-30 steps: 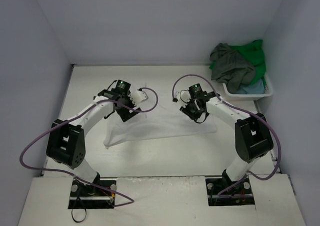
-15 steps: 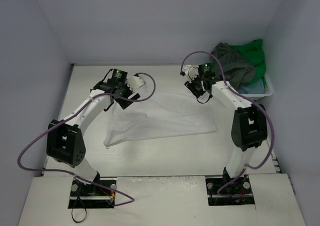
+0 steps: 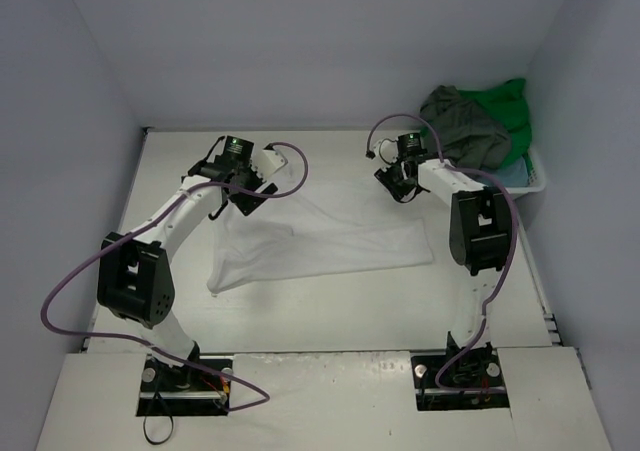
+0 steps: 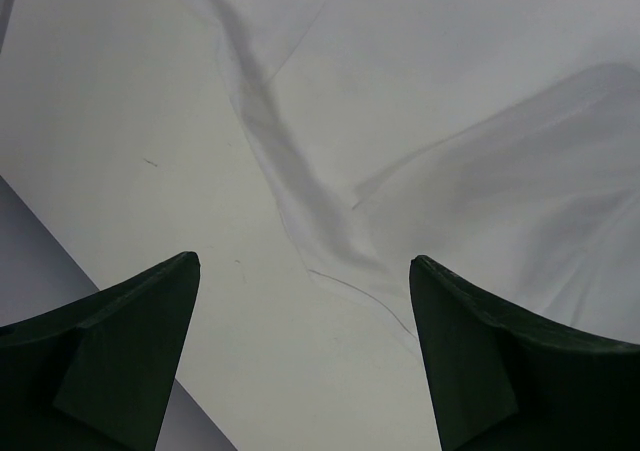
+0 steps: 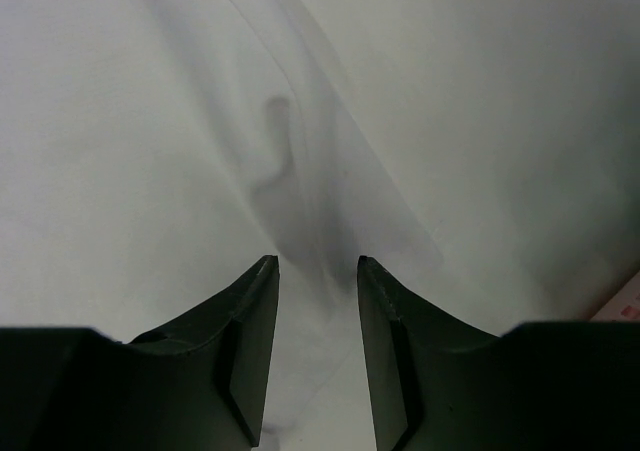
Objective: Fold and stack the t-shirts
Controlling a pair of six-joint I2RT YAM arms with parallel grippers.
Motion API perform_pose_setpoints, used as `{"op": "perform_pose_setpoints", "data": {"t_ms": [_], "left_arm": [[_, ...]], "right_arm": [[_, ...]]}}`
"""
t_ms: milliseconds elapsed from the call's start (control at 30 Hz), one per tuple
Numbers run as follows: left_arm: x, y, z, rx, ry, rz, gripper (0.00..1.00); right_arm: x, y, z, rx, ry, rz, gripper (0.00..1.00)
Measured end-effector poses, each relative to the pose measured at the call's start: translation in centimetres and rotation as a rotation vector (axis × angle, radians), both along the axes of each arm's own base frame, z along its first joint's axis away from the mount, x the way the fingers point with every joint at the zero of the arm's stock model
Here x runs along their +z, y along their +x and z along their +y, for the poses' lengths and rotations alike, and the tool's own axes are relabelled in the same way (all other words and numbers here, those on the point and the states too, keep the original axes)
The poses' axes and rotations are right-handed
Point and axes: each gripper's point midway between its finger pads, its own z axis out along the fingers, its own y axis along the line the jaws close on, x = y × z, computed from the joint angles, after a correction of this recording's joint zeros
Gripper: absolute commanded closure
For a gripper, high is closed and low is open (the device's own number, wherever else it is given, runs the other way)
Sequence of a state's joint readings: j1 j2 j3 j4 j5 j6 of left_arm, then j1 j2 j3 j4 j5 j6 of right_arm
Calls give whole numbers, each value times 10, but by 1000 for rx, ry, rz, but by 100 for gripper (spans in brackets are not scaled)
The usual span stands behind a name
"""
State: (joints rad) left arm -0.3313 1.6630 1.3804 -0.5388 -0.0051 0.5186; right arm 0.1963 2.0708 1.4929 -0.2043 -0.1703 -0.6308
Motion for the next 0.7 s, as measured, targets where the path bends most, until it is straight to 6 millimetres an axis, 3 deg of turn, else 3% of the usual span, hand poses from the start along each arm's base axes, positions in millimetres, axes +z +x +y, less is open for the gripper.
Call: {"op": "perform_pose_setpoints", "data": {"t_ms": [333, 700], "left_arm": [[-4, 1, -1, 4, -1, 7, 20], [-7, 2, -1, 5, 1, 14, 20]], "right_arm": [[2, 10, -17, -27, -2, -29, 67], [-10, 9, -17, -20, -1, -6, 66]]}}
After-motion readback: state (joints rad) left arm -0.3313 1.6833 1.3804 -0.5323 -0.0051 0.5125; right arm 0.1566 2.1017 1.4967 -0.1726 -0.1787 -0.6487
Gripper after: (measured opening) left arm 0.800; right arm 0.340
